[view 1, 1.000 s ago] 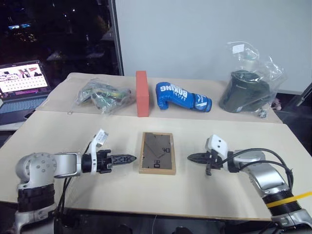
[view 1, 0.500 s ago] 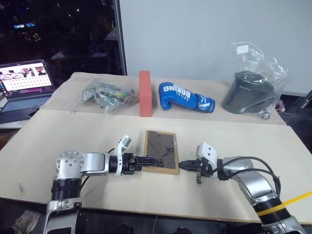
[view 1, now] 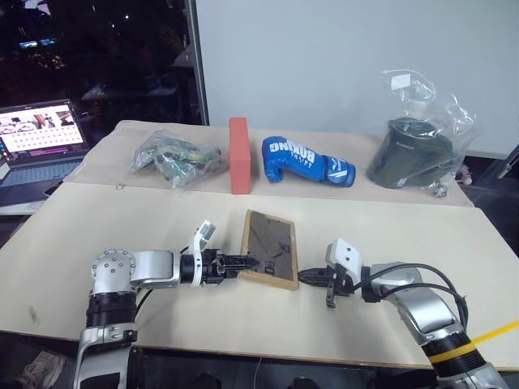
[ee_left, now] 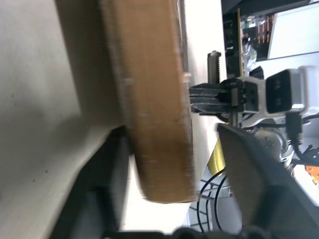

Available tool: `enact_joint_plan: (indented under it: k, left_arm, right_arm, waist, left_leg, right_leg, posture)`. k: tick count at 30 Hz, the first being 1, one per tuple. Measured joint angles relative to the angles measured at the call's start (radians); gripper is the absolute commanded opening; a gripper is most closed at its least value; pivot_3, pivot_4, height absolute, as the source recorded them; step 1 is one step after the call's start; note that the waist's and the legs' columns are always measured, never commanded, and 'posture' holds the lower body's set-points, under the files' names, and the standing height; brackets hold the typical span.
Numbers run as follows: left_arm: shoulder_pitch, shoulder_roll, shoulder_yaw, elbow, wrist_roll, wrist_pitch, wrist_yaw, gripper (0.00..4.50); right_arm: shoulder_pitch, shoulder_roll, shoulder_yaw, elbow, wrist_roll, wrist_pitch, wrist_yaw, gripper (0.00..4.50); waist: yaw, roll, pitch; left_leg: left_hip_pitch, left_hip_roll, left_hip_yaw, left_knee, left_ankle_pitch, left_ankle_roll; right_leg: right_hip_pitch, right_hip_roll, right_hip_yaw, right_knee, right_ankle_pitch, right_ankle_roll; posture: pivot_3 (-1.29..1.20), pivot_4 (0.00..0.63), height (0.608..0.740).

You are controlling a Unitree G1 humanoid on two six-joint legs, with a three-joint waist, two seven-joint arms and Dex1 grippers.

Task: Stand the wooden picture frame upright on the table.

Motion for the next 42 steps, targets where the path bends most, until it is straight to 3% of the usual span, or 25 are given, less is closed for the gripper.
enact_joint_plan:
  k: [2, 6, 9, 12, 16, 23, 28, 35, 42]
  left_arm:
    - [0.0, -0.008, -0.004, -0.003, -0.005, -0.004, 0.009, 1.12]
    - [0.009, -0.029, -0.009, -0.002, -0.02, -0.03, 0.045, 1.12]
    - [0.01, -0.032, -0.002, 0.003, -0.041, -0.064, 0.078, 1.12]
    - [0.009, -0.019, 0.0, 0.008, -0.073, -0.082, 0.084, 1.12]
    - [-0.012, 0.004, -0.025, 0.0, -0.096, -0.085, 0.084, 1.12]
    - [-0.056, 0.029, -0.11, -0.077, -0.133, -0.084, 0.064, 1.12]
    - [-0.053, 0.074, -0.15, -0.092, -0.137, -0.092, 0.071, 1.12]
    - [-0.041, 0.1, -0.169, -0.106, -0.18, -0.12, 0.063, 1.12]
    - [-0.063, 0.153, -0.207, -0.042, -0.3, -0.163, 0.089, 1.12]
  right_arm:
    - [0.008, -0.005, -0.011, -0.001, 0.01, 0.009, 0.001, 0.0]
    - [0.046, -0.036, -0.069, -0.003, 0.049, 0.043, -0.002, 0.0]
    - [0.055, -0.087, -0.185, 0.0, 0.105, 0.095, -0.011, 0.0]
    - [0.004, -0.105, -0.286, 0.004, 0.199, 0.181, -0.021, 0.85]
    - [-0.153, -0.09, -0.322, -0.01, 0.318, 0.32, -0.031, 2.1]
    - [-0.331, 0.019, -0.136, 0.066, 0.306, 0.39, -0.018, 4.48]
    - [-0.37, 0.04, -0.068, 0.138, 0.259, 0.352, 0.036, 4.48]
    - [-0.348, 0.047, -0.049, 0.072, 0.287, 0.342, 0.143, 4.48]
    - [-0.301, -0.025, -0.054, 0.051, 0.248, 0.247, 0.175, 4.48]
  waist:
    - [0.0, 0.0, 0.0]
    - [0.002, 0.0, 0.0]
    - [0.001, 0.0, 0.0]
    - [-0.01, 0.0, 0.0]
    - [-0.019, 0.0, 0.0]
    - [-0.012, 0.0, 0.0]
    - [-0.001, 0.0, 0.001]
    - [0.0, 0.0, 0.001]
    - [-0.001, 0.0, 0.001]
  left_leg:
    - [0.0, 0.0, 0.0, 0.0, 0.0, 0.0]
    - [-0.001, 0.0, 0.0, 0.0, 0.0, 0.0]
    - [-0.001, 0.0, 0.0, 0.0, 0.0, 0.0]
    - [0.0, 0.0, -0.001, 0.0, 0.0, 0.0]
    - [-0.001, -0.001, -0.001, 0.0, 0.001, -0.001]
    - [-0.002, -0.001, -0.002, -0.002, 0.001, -0.001]
    - [-0.002, -0.001, -0.002, -0.002, 0.001, -0.001]
    - [-0.002, -0.001, -0.002, -0.002, 0.001, -0.002]
    - [-0.002, -0.001, -0.002, -0.002, 0.001, -0.002]
  right_leg:
    - [0.0, 0.0, 0.0, 0.0, 0.0, 0.0]
    - [0.0, 0.0, 0.0, -0.001, 0.0, 0.0]
    - [0.0, 0.0, 0.0, 0.0, 0.0, 0.0]
    - [-0.001, 0.0, 0.0, 0.0, 0.0, 0.0]
    - [-0.001, 0.0, 0.0, 0.001, 0.0, 0.0]
    - [-0.001, 0.0, -0.001, -0.001, 0.001, 0.0]
    - [-0.001, 0.0, -0.001, -0.001, 0.001, 0.0]
    - [-0.001, 0.0, -0.001, -0.001, 0.001, 0.0]
    - [-0.002, 0.0, -0.002, -0.001, 0.0, 0.0]
  posture:
    - [0.0, 0.15, 0.665]
    - [0.0, 0.15, 0.665]
    - [0.0, 0.15, 0.665]
    - [0.0, 0.15, 0.665]
    - [0.0, 0.15, 0.665]
    - [0.0, 0.15, 0.665]
    - [0.0, 0.15, 0.665]
    - [0.0, 0.15, 0.665]
    - [0.0, 0.15, 0.665]
